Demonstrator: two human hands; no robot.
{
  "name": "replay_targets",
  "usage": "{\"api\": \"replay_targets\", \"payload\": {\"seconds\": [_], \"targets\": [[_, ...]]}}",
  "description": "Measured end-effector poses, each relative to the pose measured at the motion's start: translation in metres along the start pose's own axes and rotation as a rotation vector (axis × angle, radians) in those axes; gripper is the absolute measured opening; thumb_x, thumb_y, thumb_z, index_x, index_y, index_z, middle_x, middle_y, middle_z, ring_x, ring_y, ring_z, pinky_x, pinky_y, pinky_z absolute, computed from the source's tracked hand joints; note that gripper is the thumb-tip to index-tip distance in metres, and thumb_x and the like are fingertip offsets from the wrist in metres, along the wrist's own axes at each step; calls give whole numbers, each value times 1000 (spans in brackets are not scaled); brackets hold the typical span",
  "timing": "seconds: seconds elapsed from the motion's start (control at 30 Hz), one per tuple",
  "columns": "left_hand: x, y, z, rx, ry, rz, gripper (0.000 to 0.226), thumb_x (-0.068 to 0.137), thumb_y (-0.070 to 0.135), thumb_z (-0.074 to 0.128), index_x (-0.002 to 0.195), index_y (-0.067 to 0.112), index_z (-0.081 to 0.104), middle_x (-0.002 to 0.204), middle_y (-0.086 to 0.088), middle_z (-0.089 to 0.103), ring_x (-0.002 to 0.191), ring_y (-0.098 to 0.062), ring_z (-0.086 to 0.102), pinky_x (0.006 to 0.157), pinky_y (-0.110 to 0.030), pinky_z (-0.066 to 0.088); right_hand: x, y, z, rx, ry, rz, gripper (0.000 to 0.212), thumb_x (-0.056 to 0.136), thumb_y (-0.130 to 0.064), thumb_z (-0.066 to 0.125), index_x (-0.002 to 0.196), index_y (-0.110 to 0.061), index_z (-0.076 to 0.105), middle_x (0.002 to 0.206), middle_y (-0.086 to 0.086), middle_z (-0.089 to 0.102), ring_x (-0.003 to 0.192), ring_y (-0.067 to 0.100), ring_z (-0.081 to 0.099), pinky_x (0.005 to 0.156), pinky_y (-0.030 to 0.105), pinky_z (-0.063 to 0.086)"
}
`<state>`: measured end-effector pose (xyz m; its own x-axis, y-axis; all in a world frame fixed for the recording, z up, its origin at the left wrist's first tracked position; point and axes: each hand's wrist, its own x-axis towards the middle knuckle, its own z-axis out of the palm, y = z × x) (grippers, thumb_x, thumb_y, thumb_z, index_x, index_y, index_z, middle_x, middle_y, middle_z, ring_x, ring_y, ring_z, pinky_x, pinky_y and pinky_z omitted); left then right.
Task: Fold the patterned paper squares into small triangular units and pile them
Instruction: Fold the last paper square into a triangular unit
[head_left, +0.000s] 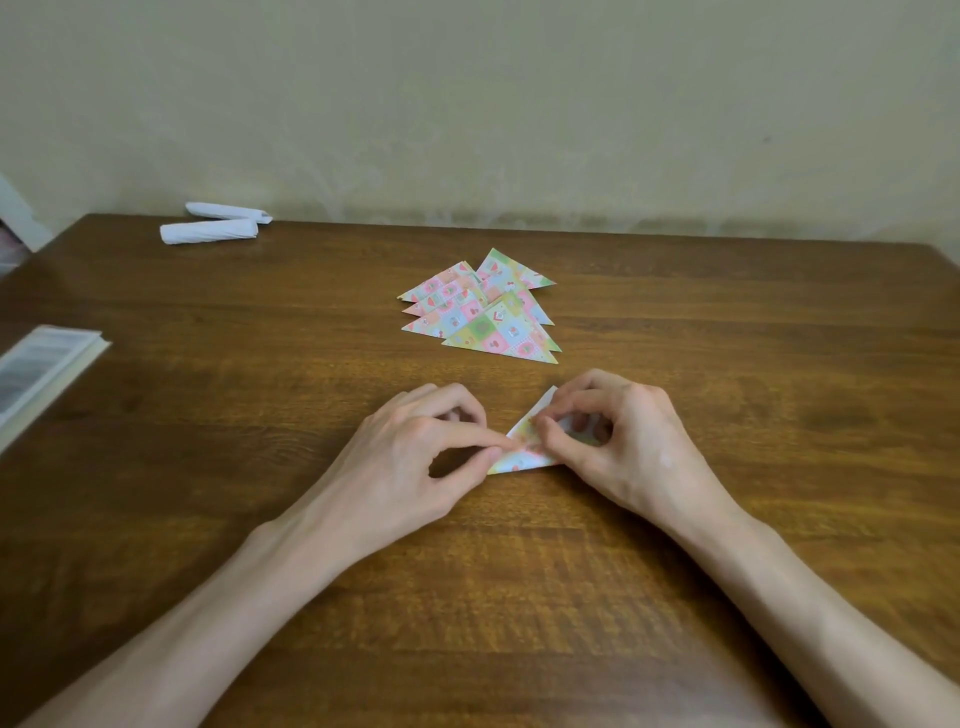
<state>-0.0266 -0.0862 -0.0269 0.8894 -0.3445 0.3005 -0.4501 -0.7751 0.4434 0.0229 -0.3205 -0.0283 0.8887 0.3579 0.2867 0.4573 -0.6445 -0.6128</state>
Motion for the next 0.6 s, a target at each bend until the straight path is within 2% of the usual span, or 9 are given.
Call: {"api": "replay_targets", "payload": {"seconds": [0.07,0.13,0.2,0.27,0.4,0.6], "targets": [[0,-1,-1,15,-10,16,24,98,44,60,116,44,77,102,20,56,92,-7,53,85,-31,48,-1,0,-2,-47,9,-39,20,86,-45,69,87,-31,82,95,-19,67,76,3,62,71,18,47],[1,-3,-1,37,-19,47,23,99,44,61,117,44,76,102,21,55,91,-8,51,84,-34,48,-3,1,-4,-75,-6,-101,26,89,-49,64,92,-30,82,97,-19,66,83,3,62,74,16,46],[1,-5,-2,60,-25,74,24,100,45,61,119,43,75,105,22,55,92,-7,51,84,-36,48,-5,5,-4,-107,-25,-149,29,90,-50,62,96,-30,82,99,-18,64,90,5,61,80,19,47],[1,-6,-2,69,-32,92,26,100,46,60,121,42,75,109,24,58,99,-5,52,86,-36,49,-5,8,-4,-100,-31,-154,29,91,-50,62,98,-30,82,101,-17,65,93,7,61,85,25,50],[1,-7,-3,74,-48,130,28,101,45,60,123,37,75,124,24,66,122,1,54,93,-34,46,-4,10,-4,-79,-39,-144,29,91,-51,62,99,-31,82,103,-19,64,97,9,62,83,27,51],[1,-7,-5,67,-61,153,31,100,41,63,128,31,73,128,24,68,127,5,53,96,-30,44,-4,10,-4,-88,-20,-155,33,90,-53,59,98,-30,82,102,-20,66,96,7,63,81,25,51]]}}
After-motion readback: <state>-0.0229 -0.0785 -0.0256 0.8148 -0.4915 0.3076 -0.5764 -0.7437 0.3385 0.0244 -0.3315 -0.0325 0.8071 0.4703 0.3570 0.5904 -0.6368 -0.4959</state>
